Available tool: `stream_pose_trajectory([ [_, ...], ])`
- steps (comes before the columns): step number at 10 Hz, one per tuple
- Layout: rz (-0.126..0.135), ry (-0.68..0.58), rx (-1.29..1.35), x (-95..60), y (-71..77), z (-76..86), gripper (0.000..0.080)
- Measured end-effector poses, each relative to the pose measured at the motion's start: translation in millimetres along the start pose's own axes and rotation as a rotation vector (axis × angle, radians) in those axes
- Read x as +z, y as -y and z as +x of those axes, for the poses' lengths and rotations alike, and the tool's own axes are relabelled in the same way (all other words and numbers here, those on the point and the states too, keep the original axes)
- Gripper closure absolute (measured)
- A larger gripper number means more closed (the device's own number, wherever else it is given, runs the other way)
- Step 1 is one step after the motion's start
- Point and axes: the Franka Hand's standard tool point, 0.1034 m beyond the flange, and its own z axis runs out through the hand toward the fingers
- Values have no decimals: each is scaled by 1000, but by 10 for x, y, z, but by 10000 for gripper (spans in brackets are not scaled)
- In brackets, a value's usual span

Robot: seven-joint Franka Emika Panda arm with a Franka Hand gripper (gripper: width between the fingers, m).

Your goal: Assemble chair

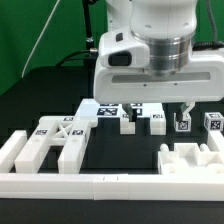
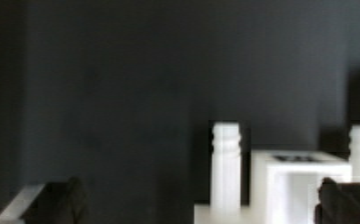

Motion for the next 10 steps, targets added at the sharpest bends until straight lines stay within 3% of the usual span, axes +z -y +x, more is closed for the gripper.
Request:
stream_pose_trajectory([
  [1,-1,32,1,18,9,9,151],
  [5,-14,446,70,363,107,-661,151],
  [9,-19,480,75,407,113,-620,151],
  [10,-22,485,92,508,150,-669,151],
])
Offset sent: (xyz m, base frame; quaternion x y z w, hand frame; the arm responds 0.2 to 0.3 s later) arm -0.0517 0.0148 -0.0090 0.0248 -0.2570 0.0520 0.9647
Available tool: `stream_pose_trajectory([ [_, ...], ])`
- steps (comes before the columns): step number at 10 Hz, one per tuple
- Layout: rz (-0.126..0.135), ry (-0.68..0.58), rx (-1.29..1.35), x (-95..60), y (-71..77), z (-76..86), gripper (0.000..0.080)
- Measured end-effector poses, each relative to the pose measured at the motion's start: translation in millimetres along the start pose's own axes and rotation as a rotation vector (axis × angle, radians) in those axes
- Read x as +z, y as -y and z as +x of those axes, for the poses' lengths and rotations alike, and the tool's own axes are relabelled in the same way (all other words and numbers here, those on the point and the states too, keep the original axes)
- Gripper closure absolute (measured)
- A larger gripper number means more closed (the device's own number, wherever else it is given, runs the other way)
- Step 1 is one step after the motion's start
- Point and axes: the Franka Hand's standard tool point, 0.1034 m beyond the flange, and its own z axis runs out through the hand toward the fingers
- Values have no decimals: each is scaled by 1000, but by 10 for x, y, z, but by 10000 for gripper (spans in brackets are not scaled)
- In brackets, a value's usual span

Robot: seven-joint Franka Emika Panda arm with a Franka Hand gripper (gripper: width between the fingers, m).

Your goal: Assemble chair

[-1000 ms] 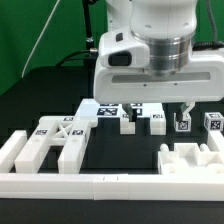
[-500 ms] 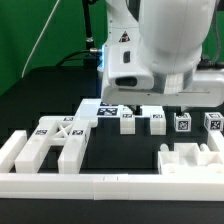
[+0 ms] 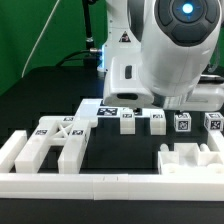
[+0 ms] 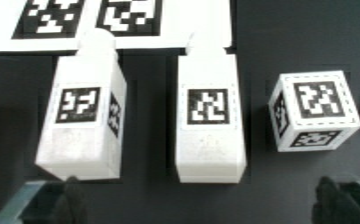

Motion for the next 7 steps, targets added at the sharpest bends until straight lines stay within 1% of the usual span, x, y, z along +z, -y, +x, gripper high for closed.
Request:
stream_pose_trajectory([
  [1,-6,18,7,98,50,-35,151],
  [2,-9,25,5,151,77,-45,151],
  [4,-12,42,6,261,75,-22,151],
  [7,-15,49,6,342,78,27,151],
])
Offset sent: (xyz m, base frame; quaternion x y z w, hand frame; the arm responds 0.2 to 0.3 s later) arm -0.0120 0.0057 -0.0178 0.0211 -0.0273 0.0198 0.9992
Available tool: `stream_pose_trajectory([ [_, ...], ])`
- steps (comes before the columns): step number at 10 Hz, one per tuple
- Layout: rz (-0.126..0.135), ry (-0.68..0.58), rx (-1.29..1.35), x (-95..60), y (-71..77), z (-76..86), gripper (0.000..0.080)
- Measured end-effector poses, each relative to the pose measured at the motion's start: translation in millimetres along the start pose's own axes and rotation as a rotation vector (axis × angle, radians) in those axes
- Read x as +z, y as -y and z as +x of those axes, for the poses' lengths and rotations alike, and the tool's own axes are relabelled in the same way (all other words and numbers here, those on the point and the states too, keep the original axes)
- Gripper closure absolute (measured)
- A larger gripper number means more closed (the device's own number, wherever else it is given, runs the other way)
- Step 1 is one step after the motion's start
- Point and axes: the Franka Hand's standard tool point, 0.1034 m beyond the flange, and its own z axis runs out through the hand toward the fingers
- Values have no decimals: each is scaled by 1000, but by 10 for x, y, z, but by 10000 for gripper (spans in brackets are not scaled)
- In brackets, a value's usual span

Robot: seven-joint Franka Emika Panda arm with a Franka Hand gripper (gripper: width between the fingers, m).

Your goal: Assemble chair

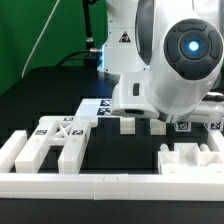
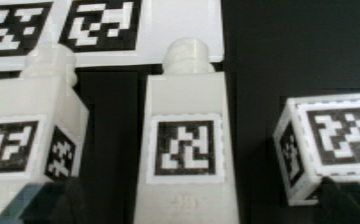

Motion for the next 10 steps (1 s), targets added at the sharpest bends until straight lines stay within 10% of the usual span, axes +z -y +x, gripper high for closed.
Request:
stream_pose_trajectory([
  [3,-2,0,-2,5,3,17,151],
  [6,-2,0,-3,3,3,15,518],
  [10,-2,0,-3,3,3,14,518],
])
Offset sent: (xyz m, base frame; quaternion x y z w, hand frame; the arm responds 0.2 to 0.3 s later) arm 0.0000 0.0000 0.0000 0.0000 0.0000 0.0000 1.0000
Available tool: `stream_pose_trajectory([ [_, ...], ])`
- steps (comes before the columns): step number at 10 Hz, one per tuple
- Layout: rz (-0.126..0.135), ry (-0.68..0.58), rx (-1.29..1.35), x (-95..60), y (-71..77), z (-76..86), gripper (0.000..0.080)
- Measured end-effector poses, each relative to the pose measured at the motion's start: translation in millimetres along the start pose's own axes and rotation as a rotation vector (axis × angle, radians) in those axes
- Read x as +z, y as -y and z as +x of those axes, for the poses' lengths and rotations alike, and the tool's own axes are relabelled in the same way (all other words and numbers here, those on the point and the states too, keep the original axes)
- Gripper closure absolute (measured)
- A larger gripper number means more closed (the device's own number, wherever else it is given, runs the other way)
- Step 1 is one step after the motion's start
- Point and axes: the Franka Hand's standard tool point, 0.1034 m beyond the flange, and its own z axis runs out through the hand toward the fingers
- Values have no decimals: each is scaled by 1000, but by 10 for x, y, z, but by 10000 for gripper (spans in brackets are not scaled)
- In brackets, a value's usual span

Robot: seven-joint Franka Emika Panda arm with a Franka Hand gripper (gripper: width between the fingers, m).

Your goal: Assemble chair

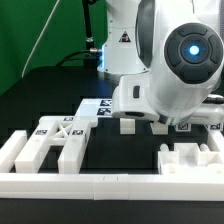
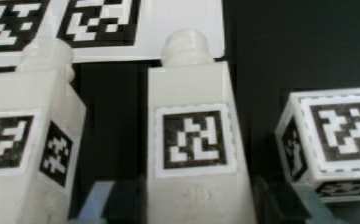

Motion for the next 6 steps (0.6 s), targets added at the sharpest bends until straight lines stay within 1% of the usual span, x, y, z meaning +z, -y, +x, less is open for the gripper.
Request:
stream_pose_trajectory([
  [2,1,-2,-3,-21,-2,-2,518],
  [3,1,6,-38,-231,-15,-78,518],
  [4,1,-15,-49,-488,1,-164,518],
  [5,0,-39,-58,-685,31,-294,518],
  [6,-1,-53,-65,-809,58,-388,518],
])
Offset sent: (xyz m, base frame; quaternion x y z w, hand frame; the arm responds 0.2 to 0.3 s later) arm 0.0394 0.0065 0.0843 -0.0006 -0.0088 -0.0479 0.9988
